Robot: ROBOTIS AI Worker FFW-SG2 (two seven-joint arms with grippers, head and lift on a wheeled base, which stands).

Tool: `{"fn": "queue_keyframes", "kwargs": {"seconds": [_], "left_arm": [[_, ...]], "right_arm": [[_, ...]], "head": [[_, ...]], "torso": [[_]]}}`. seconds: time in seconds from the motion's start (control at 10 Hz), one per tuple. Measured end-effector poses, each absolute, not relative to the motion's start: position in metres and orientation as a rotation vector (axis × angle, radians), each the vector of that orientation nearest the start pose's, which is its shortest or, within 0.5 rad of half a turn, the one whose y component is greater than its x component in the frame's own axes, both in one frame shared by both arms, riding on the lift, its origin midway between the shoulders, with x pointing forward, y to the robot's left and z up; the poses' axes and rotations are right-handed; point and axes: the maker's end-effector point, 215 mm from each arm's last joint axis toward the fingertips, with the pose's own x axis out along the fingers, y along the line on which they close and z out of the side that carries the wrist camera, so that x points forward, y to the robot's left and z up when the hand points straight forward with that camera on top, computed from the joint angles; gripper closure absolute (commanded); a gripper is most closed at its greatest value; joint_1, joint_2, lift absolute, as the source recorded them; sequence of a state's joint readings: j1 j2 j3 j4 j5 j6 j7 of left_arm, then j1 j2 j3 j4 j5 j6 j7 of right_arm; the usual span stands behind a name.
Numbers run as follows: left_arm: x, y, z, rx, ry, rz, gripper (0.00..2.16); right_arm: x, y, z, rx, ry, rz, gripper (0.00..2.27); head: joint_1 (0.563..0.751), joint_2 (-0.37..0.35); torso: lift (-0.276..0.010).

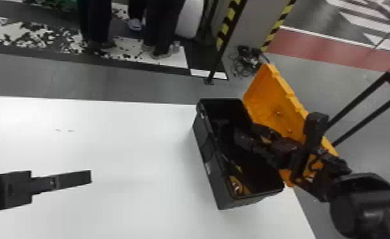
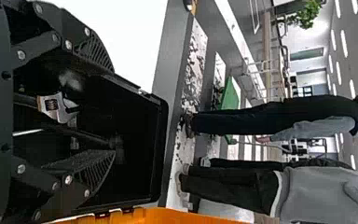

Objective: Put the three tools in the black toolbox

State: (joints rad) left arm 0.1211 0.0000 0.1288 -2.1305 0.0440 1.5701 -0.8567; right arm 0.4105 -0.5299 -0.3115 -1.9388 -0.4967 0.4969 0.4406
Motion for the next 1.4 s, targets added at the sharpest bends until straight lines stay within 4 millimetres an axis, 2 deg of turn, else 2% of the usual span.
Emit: {"fn": "queue_keyframes", "kwargs": {"seconds": [0.3, 0.5, 0.8, 1.1, 1.3, 1.4], "left_arm": [[0.365, 0.107, -0.435, -0.556, 1.011, -0.679, 0.08], [0.365, 0.107, -0.434, -0.554, 1.009, -0.681, 0.08], [0.364, 0.105, -0.434, -0.55, 1.012, -0.683, 0.09], [0.361, 0.107, -0.439, -0.549, 1.023, -0.671, 0.09], [0.35, 0.112, -0.455, -0.527, 1.056, -0.627, 0.09], [0.335, 0.118, -0.468, -0.509, 1.086, -0.589, 0.09]], "right_arm": [[0.443, -0.375, -0.377, 0.066, 0.42, 0.337, 0.08], [0.438, -0.371, -0.358, 0.112, 0.389, 0.336, 0.08], [0.426, -0.342, -0.337, 0.221, 0.344, 0.345, 0.08], [0.405, -0.312, -0.332, 0.328, 0.309, 0.347, 0.08], [0.394, -0.301, -0.329, 0.379, 0.291, 0.343, 0.08], [0.39, -0.3, -0.331, 0.393, 0.291, 0.336, 0.08]], "head": [[0.695, -0.35], [0.695, -0.35], [0.695, -0.337], [0.695, -0.304], [0.695, -0.286], [0.695, -0.283]], "torso": [[-0.055], [-0.055], [-0.055], [-0.055], [-0.055], [-0.055]]}}
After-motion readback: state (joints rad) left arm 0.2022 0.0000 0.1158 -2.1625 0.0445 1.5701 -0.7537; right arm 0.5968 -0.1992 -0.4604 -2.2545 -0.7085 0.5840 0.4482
